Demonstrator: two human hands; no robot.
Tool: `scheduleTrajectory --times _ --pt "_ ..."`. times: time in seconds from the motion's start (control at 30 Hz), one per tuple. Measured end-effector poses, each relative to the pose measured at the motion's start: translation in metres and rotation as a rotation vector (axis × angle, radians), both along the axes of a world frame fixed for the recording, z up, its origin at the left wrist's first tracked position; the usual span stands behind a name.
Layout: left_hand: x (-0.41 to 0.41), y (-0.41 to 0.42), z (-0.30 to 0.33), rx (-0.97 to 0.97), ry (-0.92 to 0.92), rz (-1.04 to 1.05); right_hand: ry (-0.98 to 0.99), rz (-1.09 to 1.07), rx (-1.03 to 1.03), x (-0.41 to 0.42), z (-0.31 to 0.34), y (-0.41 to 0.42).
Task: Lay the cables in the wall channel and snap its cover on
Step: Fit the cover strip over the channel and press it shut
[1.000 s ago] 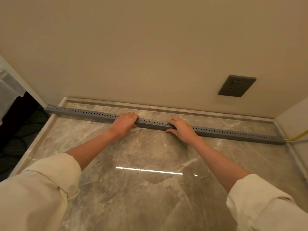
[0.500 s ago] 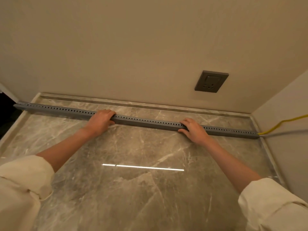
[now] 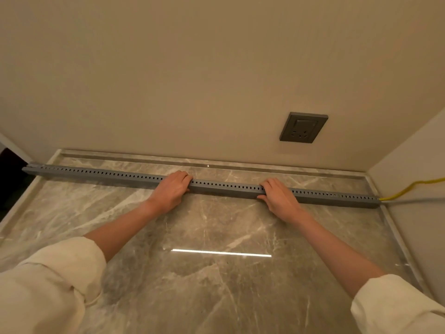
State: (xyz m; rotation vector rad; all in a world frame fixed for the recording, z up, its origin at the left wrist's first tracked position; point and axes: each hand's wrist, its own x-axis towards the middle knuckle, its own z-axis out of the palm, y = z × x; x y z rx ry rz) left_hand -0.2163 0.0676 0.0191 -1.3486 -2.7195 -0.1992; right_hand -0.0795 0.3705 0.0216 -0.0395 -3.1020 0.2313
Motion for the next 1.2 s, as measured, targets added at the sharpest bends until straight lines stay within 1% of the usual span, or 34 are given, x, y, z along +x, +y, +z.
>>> scheduleTrajectory --times 0.13,0.3,0.43,0.57,0.7,0.87,0.97,1.1,1.2 --pt "-0.012 0.005 0.014 -0.020 0.067 -0.018 0.085 -0.019 0.049 -0.017 0.016 0.008" --pt "-0.042 0.017 0.033 -0.010 0.076 0.022 0.137 -0.037 0.072 -0.052 0.038 0.014" --pt "-0.057 0.024 0.032 -0.027 0.076 0.031 0.123 -0.038 0.069 -0.063 0.039 0.020" --pt "-0.055 0.036 0.026 -0.031 0.059 0.019 0.099 -0.059 0.072 -0.061 0.034 0.029" --pt "-0.055 0.038 0.022 -0.034 0.080 0.037 0.090 -0.097 0.086 -0.060 0.030 0.030" --pt "-0.052 0.040 0.022 -0.044 0.086 0.125 0.050 -0.205 0.158 -0.059 0.022 0.030" --pt "-0.051 0.040 0.022 -0.030 0.102 0.161 0.055 -0.225 0.179 -0.062 0.023 0.029" --pt "-0.047 0.042 0.020 0.002 0.113 0.210 0.054 -0.240 0.182 -0.063 0.023 0.030" --pt "-0.043 0.045 0.019 0.062 0.070 0.301 0.090 -0.309 0.121 -0.061 0.022 0.028"
